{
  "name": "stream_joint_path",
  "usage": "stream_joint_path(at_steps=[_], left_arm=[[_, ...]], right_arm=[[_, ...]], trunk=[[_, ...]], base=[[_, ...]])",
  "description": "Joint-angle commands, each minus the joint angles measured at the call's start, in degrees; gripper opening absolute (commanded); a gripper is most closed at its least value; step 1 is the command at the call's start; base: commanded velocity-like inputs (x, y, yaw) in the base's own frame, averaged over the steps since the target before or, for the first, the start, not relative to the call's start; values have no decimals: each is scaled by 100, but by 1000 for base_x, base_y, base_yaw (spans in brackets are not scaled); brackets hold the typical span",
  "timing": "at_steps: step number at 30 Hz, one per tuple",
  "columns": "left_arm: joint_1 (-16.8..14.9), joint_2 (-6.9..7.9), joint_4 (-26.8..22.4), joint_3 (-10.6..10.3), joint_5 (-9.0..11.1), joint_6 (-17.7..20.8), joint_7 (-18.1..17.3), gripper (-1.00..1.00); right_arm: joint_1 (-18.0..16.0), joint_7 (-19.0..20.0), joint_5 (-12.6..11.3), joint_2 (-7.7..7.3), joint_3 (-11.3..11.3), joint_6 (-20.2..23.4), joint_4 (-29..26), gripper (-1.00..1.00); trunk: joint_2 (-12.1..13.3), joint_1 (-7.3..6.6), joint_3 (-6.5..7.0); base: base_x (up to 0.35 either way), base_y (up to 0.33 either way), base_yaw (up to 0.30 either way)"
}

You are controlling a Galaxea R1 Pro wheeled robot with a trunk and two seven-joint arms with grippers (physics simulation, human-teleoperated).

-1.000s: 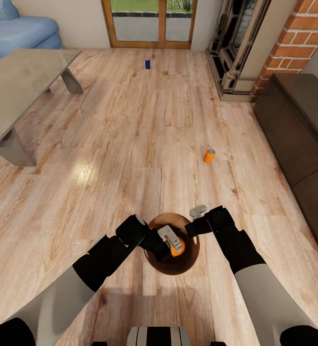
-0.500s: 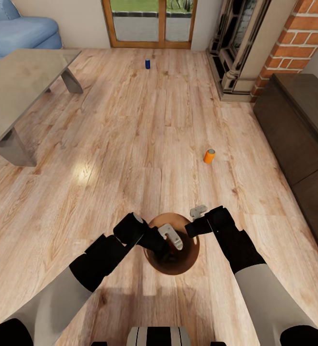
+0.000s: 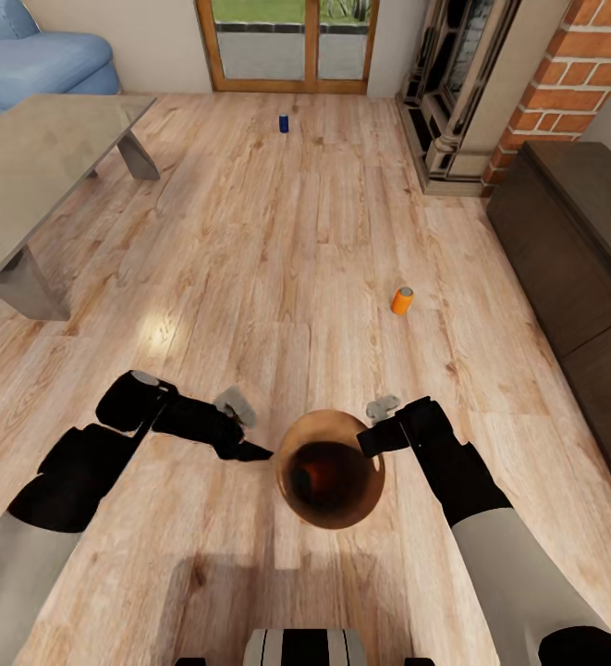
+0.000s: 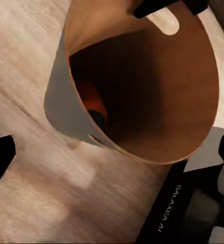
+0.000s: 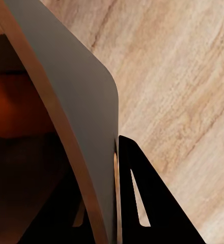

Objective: Put the three can of soda from the living room inside the tash can in the kitchen.

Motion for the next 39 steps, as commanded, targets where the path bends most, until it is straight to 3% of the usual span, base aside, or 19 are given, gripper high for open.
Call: stream_joint_path(at_steps=[1, 2, 3, 5, 6, 8, 10, 11, 13, 14, 15, 18, 20, 21, 22, 24, 28, 31, 39], left_arm=[[1, 215, -14, 594, 20, 8, -81, 100], [1, 291, -19, 902, 24, 8, -112, 100], [1, 401, -28, 1507, 26, 8, -150, 100], [5, 468, -27, 2013, 21, 8, -161, 100], [103, 521, -12, 2505, 3, -51, -155, 100], [251, 525, 0, 2730, 2, -243, -120, 100], [514, 458, 9, 3200, 14, -563, 80, 100], [681, 322, 13, 3593, 21, -799, 274, 100], [841, 112, 23, 3949, 9, -1101, 456, 100], [1098, -253, 83, 4300, -27, -1743, 743, 100], [1297, -473, 132, 4431, -41, -2211, 1039, 100], [1909, -882, 217, 4579, -67, -3219, 2158, 100], [2262, -1001, 354, 4611, -71, -3812, 2908, 100], [2496, -1070, 583, 4624, -68, -4320, 3465, 100], [2589, -1097, 782, 4628, -68, -4569, 3695, 100], [2648, -1111, 1030, 4634, -64, -4787, 3845, 100], [2736, -1131, 1732, 4642, -59, -5488, 4062, 100], [2750, -1136, 2021, 4643, -32, -5735, 4096, 100], [2761, -1144, 2249, 4655, 9, -5870, 4106, 100]], right_arm=[[-1, 47, -148, -13, -15, 45, 0, -100], [-1, 47, -150, -22, -21, 45, 0, -100], [-1, 47, -153, -39, -32, 45, 0, -100], [1, 48, -154, -55, -41, 45, -6, -100], [4, 55, -156, -113, -65, 45, -26, -100], [6, 73, -157, -199, -104, 45, -41, -100], [9, 98, -161, -366, -210, 45, -54, -100], [11, 111, -165, -500, -323, 45, -59, -100], [13, 143, -175, -658, -464, 45, -63, -100], [17, 277, -184, -891, -643, 45, -77, -100], [20, 416, -182, -1013, -719, 45, -113, -100], [37, 749, -157, -1235, -817, 45, -269, -100], [47, 832, -149, -1390, -847, 45, -355, -100], [78, 885, -149, -1534, -941, 45, -478, -100], [164, 912, -155, -1595, -1086, 36, -585, -100], [357, 927, -159, -1626, -1308, -180, -693, -100], [984, 944, -171, -1647, -2012, -1146, -1002, -100], [1135, 960, -179, -1645, -2232, -1403, -1066, -100], [1449, 997, -411, -1623, -2386, -1708, -1388, -100]], trunk=[[0, 0, 0], [0, 0, 0], [0, 0, 0], [0, 0, 0], [0, 0, 0], [0, 0, 0], [0, 0, 0], [0, 0, 0], [0, 0, 0], [0, 0, 0], [0, 0, 0], [0, 0, 0], [0, 0, 0], [0, 0, 0], [0, 0, 0], [0, 0, 0], [0, 0, 0], [0, 0, 0], [0, 0, 0]], base=[[0, 0, 0], [0, 0, 0], [0, 0, 0], [0, 0, 0], [0, 0, 0], [0, 0, 0], [0, 0, 0], [0, 0, 0], [0, 0, 0], [0, 0, 0], [0, 0, 0], [0, 0, 0], [0, 0, 0], [0, 0, 0], [0, 0, 0], [0, 0, 0], [0, 0, 0], [0, 0, 0], [0, 0, 0]])
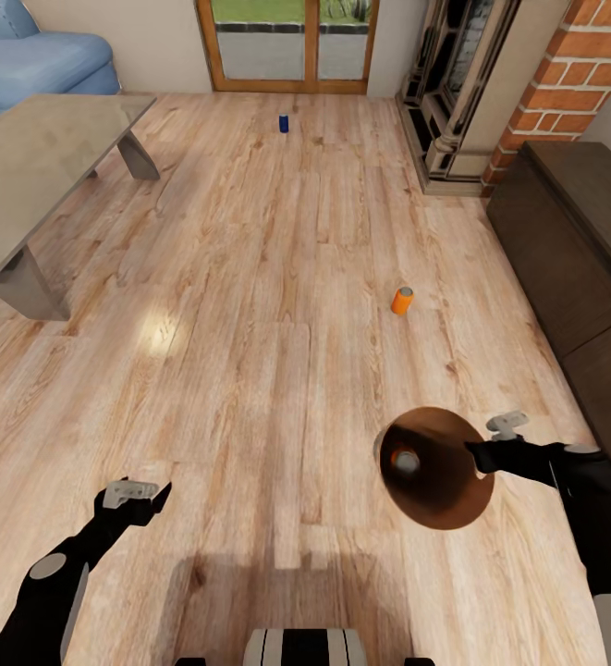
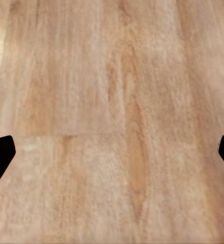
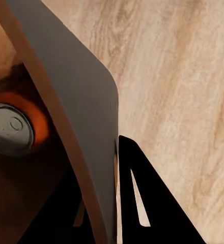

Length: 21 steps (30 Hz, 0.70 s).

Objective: Put the three can of soda from the living room inside the tash can in the kitchen.

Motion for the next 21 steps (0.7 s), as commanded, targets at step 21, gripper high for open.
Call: stream_joint_path(at_steps=[21], left_arm=[[8, -71, 378, -5, 68, 1, -43, 100]], right_arm=[[404, -25, -364, 383, 15, -523, -296, -100]], trunk=[[401, -220, 179]], base=[[0, 0, 0]])
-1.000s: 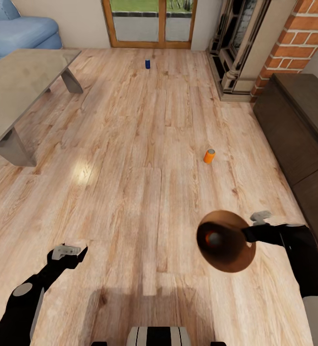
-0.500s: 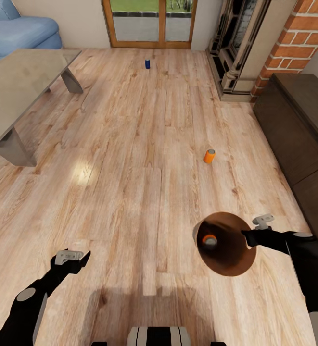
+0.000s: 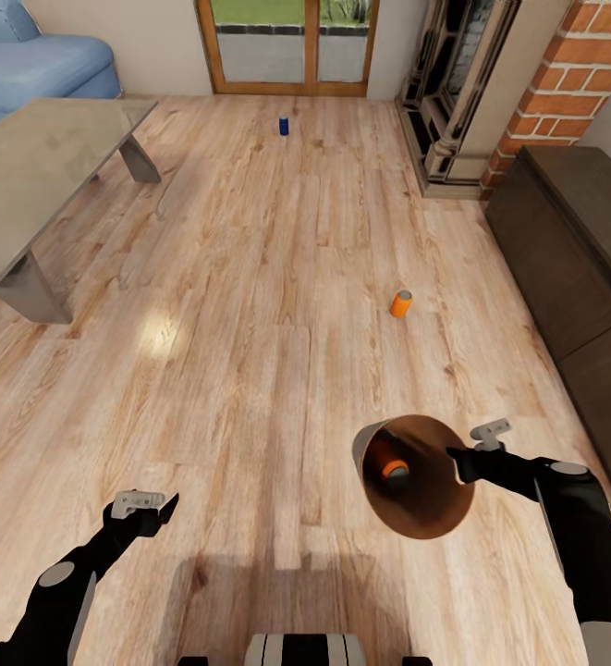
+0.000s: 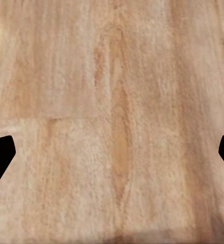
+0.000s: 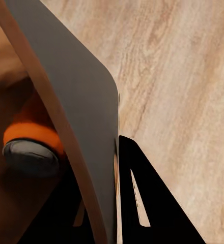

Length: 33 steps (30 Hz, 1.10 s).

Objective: Put the three can of soda from the living room inside the tash can in the kitchen.

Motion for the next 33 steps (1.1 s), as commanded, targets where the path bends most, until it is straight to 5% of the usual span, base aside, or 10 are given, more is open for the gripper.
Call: stream_joint_path(at_steps=[1, 10, 33], left_arm=[[0, 0, 1, 1, 2, -2, 1, 100], [0, 0, 144, 3, -7, 40, 38, 100], [0, 0, 199, 3, -17, 44, 57, 100]], right_arm=[[-2, 41, -83, 20, -1, 38, -4, -100], [0, 68, -82, 126, -19, 33, -50, -100], [0, 81, -83, 277, -74, 55, -192, -100]], trunk=[[0, 0, 0], [0, 0, 0], [0, 0, 41]], base=[[0, 0, 0], [113, 0, -50], [301, 69, -242]])
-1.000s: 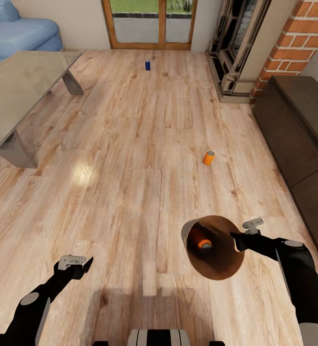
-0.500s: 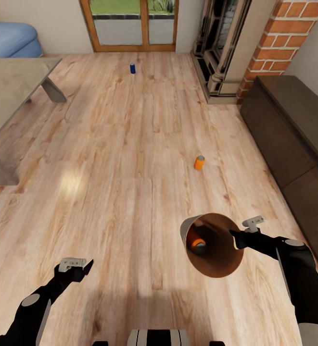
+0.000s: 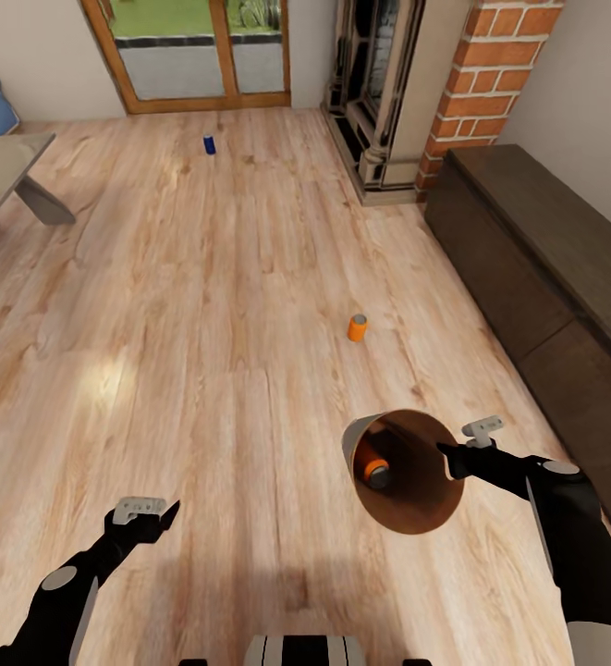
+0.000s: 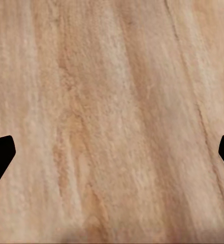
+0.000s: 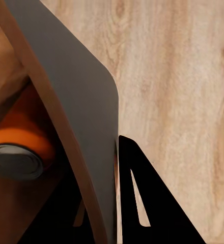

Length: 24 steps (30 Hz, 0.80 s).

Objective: Put the three can of soda from the living room inside the tash can in the kitchen.

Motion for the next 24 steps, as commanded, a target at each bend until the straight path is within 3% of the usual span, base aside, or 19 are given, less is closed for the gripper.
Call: stream_joint_path(at_steps=[1, 11, 24], left_arm=[[0, -2, 0, 0, -2, 0, 0, 100], [0, -9, 1, 0, -11, 4, 1, 100], [0, -9, 196, 0, -27, -42, 9, 100]], right_arm=[[-2, 43, -80, 2, -1, 37, -2, -100], [-2, 43, -79, 4, 0, 45, -2, -100], [6, 43, -79, 12, 15, 45, -2, -100]], trunk=[[0, 0, 2], [0, 0, 5], [0, 0, 5]], base=[[280, -78, -197], [269, -159, -113], [228, -214, 30]])
